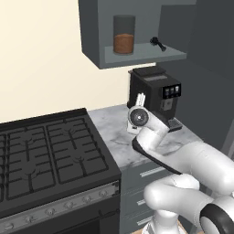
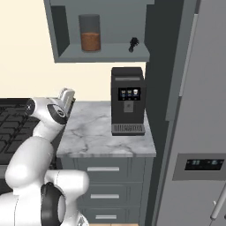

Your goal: Pick the jar and candle from the dining table and place them in the open cabinet. Close the cabinet after placing the objects.

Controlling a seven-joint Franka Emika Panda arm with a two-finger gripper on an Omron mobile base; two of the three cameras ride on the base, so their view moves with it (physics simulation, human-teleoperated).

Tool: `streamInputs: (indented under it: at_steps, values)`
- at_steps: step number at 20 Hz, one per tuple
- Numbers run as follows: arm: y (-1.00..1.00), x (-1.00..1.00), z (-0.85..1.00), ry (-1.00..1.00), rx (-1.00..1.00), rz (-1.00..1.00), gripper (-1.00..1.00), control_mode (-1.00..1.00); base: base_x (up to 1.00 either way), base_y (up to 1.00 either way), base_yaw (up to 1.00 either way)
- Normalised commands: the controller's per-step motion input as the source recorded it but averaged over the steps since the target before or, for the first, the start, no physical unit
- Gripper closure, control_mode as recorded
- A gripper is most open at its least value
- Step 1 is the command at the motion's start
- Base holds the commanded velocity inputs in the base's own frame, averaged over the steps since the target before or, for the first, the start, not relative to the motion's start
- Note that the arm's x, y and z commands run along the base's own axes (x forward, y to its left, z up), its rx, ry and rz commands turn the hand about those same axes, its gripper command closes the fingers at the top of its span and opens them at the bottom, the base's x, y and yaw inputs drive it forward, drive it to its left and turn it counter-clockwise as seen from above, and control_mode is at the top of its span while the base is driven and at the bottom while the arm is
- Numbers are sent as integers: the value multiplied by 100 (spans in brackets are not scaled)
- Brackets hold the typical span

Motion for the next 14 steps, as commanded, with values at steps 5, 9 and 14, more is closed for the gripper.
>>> streamInputs:
  at_steps: [5,9,14]
  values:
    - [-31,0,-31,0,-3,-11,-100,-100,0,0,0]
    - [-36,0,-32,2,5,-16,-100,-100,0,0,0]
    - [-19,0,-20,7,11,-20,-100,-100,0,0,0]
